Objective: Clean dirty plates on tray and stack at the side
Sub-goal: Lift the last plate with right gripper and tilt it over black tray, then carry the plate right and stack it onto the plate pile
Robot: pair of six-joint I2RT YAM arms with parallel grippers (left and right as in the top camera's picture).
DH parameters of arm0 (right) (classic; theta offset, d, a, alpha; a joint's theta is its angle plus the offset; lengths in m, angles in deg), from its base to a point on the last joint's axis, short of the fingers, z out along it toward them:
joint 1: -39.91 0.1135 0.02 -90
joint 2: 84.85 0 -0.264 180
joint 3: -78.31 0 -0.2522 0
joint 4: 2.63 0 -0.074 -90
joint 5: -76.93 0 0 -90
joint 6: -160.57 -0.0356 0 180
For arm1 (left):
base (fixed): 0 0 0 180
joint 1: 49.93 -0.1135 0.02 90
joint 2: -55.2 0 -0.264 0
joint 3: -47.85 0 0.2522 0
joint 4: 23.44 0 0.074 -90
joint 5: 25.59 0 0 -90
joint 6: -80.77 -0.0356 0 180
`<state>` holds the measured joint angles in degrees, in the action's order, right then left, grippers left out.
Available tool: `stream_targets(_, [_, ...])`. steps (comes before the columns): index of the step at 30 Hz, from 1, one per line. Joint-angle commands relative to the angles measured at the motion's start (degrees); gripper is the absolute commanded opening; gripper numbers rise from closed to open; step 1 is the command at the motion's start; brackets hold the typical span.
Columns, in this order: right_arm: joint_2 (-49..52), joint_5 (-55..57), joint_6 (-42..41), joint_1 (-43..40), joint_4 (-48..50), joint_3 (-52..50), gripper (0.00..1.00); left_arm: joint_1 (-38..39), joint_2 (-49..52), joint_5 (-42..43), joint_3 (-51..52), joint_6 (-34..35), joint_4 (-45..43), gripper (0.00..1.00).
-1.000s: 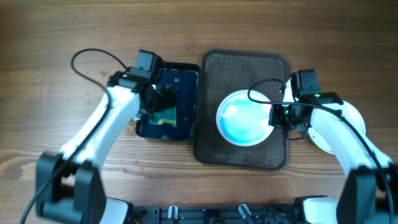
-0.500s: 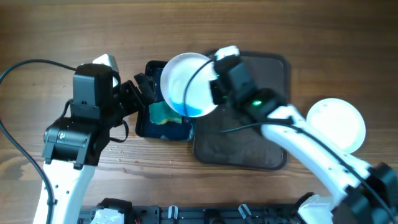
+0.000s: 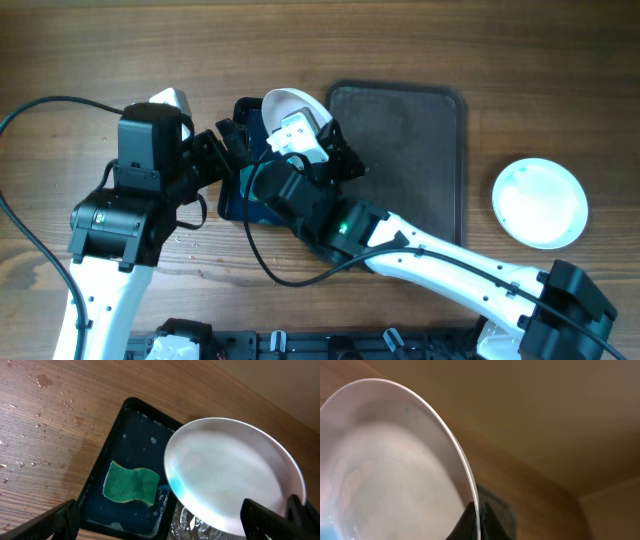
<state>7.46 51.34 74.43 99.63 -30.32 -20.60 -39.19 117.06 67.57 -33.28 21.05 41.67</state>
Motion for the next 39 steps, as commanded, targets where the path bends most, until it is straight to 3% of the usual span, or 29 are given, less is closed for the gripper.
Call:
stream_targets(1, [-0.33,5.73,4.33,1.09,1.64,1.14,0.04,-0.33,-0.20,0.87,-0.90,-0.26,-0.07,1.00])
stream_targets(7, [-0.33,6.54,11.34,1.88,6.29,1.14,0.04,-0.33,-0.20,0.87,-0.90,-0.26,-0.07,1.00])
stream_targets(20, [-0.33,6.71,12.46,1.92,7.76,1.14,0.04,-0.33,-0.20,0.87,-0.90,-0.26,-0.07,1.00])
stream_targets(22, [-0.31,0.87,10.88,0.85,7.48,0.81,0.04,-0.33,-0.20,0.87,-0.90,-0.26,-0.07,1.00])
stream_targets(23, [-0.26,-5.70,6.21,-0.57,5.57,0.50,0.04,-0.33,-0.20,0.87,-0.90,-0.26,-0.07,1.00])
stream_targets(24, [0.13,-15.45,-3.10,-3.43,1.25,0.44,0.04,-0.33,-0.20,0.87,-0.90,-0.26,-0.07,1.00])
stream_targets(27, [-0.83,-29.53,-21.55,-10.29,-6.71,0.52,0.04,-0.33,-0.20,0.87,-0.90,-0.26,-0.07,1.00])
stream_targets(30, [-10.60,-55.52,-31.91,-23.71,-10.19,0.55,0.04,-0.33,-0.20,0.87,-0.90,-0.26,-0.07,1.00])
stream_targets(32, [-18.34,-56.78,-41.79,-34.62,-18.84,0.55,0.04,-0.33,-0.20,0.87,-0.90,-0.26,-0.07,1.00])
stream_targets(35, [-24.48,-59.49,-44.30,-54.27,-30.16,0.55,0.04,-0.33,-0.20,0.87,-0.90,-0.26,-0.07,1.00])
stream_targets(39, [-22.51,-61.90,-42.47,-75.47,-40.39,-0.26,0.04,-0.33,-0.20,0.87,-0.90,-0.26,-0.07,1.00])
